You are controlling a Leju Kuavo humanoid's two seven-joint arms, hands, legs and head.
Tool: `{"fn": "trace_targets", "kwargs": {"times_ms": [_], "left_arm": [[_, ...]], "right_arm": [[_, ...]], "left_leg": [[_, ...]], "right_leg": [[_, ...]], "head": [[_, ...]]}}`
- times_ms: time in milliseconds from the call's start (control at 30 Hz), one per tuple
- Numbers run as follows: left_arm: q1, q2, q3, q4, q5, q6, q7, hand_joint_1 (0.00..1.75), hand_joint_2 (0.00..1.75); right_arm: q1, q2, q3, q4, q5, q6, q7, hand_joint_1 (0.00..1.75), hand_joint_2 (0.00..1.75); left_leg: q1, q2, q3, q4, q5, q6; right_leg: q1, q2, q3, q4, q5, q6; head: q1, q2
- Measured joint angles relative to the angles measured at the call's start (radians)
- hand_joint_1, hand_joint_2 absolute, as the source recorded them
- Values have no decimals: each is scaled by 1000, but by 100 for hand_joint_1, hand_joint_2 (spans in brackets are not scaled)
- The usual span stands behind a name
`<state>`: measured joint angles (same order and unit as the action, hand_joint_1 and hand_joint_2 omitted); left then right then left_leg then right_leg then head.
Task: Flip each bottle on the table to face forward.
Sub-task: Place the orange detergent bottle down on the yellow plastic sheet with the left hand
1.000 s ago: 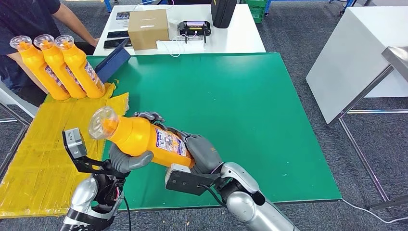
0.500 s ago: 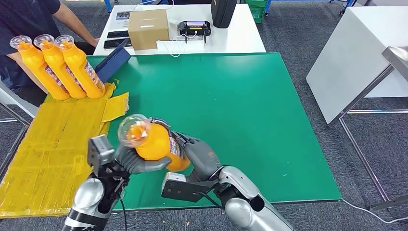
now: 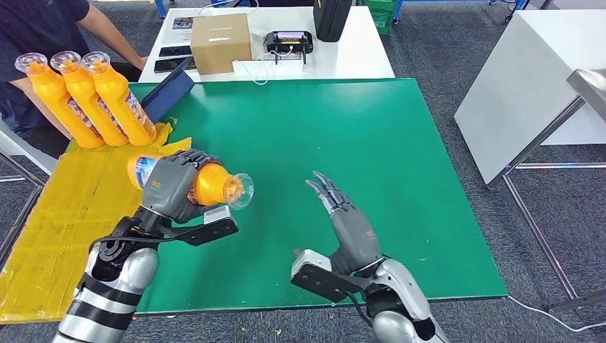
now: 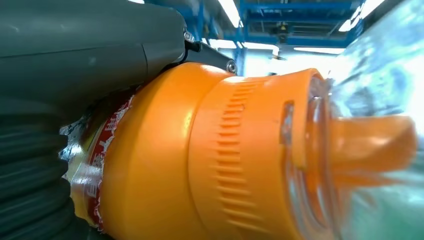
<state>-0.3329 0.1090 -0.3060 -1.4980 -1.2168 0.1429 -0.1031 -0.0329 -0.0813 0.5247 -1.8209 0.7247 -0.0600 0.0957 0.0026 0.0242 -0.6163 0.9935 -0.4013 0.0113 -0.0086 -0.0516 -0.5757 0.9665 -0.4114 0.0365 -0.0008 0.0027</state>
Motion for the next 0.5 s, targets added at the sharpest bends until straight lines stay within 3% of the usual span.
{"fn": "trace_targets", "kwargs": {"times_ms": [200, 333, 500], "left_arm": [[-95, 105, -8, 292, -207, 5, 22, 175, 175], [-132, 127, -23, 449, -220, 0, 17, 175, 175], [-159, 133, -39, 548, -224, -13, 17, 171, 175]], "right_arm": [[34, -45, -94, -68, -41, 23, -48, 0, 175], [35, -59, -103, -81, -38, 28, -55, 0, 175], [34, -65, -109, -83, -38, 29, -55, 0, 175]], "left_leg": [[0, 3, 0, 0, 0, 0], [0, 2, 0, 0, 0, 0], [0, 2, -1, 0, 0, 0]], "right_leg": [[0, 1, -1, 0, 0, 0], [0, 1, -1, 0, 0, 0], [0, 1, -1, 0, 0, 0]], "head": [[0, 0], [0, 0], [0, 0]]}}
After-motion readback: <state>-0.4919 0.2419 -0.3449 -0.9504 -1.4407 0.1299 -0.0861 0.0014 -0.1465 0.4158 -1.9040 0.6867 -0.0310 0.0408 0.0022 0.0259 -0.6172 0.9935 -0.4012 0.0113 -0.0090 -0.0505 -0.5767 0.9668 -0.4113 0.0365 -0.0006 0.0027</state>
